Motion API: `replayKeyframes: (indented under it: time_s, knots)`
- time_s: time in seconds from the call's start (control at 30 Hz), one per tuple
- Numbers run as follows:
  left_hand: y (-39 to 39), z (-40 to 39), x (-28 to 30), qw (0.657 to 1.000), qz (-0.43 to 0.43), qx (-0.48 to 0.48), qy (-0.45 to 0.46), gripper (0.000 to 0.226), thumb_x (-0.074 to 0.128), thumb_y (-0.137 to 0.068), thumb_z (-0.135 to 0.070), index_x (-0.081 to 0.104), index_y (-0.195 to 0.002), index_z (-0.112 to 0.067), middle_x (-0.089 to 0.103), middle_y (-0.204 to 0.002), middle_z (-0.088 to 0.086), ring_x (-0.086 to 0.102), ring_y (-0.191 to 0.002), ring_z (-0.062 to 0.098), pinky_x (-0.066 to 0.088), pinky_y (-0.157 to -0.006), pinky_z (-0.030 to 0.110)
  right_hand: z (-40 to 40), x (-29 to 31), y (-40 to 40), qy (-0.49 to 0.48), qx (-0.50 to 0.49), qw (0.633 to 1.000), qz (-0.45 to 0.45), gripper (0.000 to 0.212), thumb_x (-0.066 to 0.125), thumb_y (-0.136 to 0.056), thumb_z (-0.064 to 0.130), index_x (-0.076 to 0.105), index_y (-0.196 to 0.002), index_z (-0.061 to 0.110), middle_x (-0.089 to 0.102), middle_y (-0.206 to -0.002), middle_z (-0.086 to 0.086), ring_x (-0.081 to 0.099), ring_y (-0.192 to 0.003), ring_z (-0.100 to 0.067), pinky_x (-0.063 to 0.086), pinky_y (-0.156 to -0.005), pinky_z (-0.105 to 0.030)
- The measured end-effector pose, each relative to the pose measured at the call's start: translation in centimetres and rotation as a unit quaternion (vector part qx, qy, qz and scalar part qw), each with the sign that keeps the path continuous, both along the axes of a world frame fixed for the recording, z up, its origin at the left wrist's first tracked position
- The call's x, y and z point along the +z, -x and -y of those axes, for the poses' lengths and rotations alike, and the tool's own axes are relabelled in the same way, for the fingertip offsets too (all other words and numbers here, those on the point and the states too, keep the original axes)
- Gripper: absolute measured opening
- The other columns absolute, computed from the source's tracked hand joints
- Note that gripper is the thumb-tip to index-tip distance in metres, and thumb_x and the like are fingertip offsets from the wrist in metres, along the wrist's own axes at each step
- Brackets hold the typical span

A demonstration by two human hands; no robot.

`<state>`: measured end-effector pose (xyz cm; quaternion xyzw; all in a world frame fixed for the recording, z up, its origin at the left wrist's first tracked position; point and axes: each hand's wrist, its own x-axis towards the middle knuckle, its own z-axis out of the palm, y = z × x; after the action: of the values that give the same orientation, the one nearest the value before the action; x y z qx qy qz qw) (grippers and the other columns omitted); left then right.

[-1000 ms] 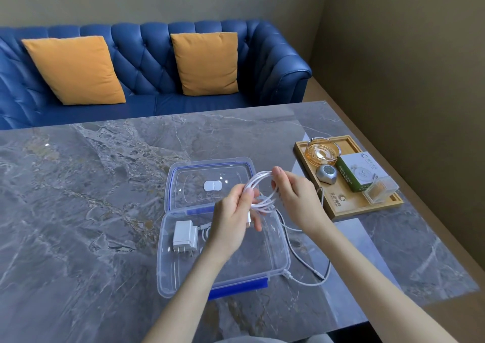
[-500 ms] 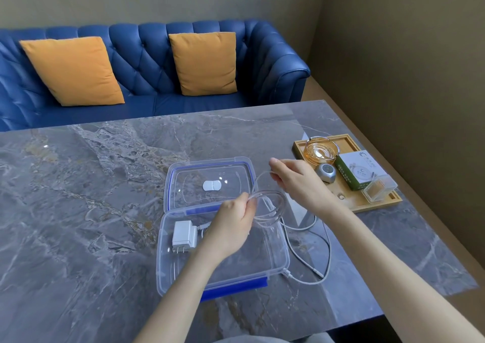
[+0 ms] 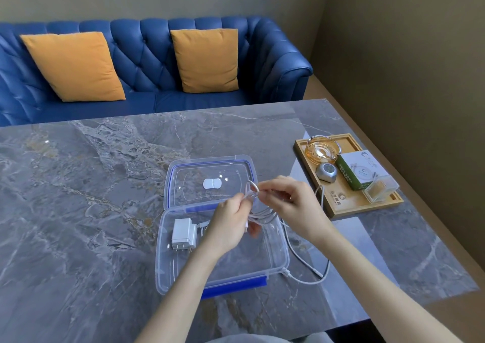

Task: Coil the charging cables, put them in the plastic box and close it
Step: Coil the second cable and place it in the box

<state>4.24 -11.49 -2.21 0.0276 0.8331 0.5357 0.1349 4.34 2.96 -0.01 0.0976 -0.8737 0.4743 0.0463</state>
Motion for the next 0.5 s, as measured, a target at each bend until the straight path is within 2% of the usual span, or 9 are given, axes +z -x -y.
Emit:
replayKeyframes:
  time_s: [0.1, 0.2, 0.37, 0.5]
  knots:
    - [0.1, 0.1, -0.3, 0.999, 0.014, 0.016, -0.044, 0.033, 0.034, -0.097, -0.025, 0.058, -0.096, -0.003, 0.062, -0.088, 0.017, 0.057, -0.083, 0.028, 0.05, -0.078, 0.045, 0.1, -0.7, -0.5, -0.028, -0.033, 0.999, -0.004, 0.012, 0.067, -0.082, 0.016, 0.074, -0.091, 0.02, 0.056, -0.065, 0.023, 0.049, -0.074, -0.007, 0.037, -0.064, -0.013]
    - [0.2, 0.0, -0.2, 0.993, 0.043, 0.029, -0.105, 0.03, 0.037, -0.097, -0.023, 0.062, -0.104, -0.008, 0.067, -0.109, 0.016, 0.061, -0.106, 0.028, 0.046, -0.093, 0.039, 0.2, -0.9, -0.9, -0.097, -0.02, 0.994, -0.046, 0.012, 0.064, -0.083, 0.02, 0.074, -0.089, 0.02, 0.055, -0.063, 0.022, 0.05, -0.081, -0.017, 0.04, -0.066, -0.021]
    - [0.0, -0.4, -0.3, 0.989, 0.059, 0.04, -0.131, 0.028, 0.038, -0.097, -0.022, 0.063, -0.097, -0.007, 0.066, -0.093, 0.008, 0.06, -0.09, 0.019, 0.044, -0.085, 0.033, 0.0, -1.6, -0.8, -0.098, -0.028, 0.994, -0.047, 0.015, 0.062, -0.086, 0.026, 0.076, -0.086, 0.021, 0.067, -0.065, 0.002, 0.045, -0.076, -0.016, 0.034, -0.061, -0.019]
    - [-0.2, -0.7, -0.3, 0.99, 0.041, 0.03, -0.13, 0.027, 0.039, -0.096, -0.028, 0.062, -0.087, -0.018, 0.066, -0.089, 0.004, 0.06, -0.088, 0.017, 0.045, -0.084, 0.033, 0.5, -2.2, -0.9, -0.111, -0.116, 0.978, -0.135, 0.013, 0.068, -0.074, 0.028, 0.076, -0.075, 0.018, 0.065, -0.064, 0.0, 0.049, -0.068, -0.019, 0.044, -0.052, -0.033]
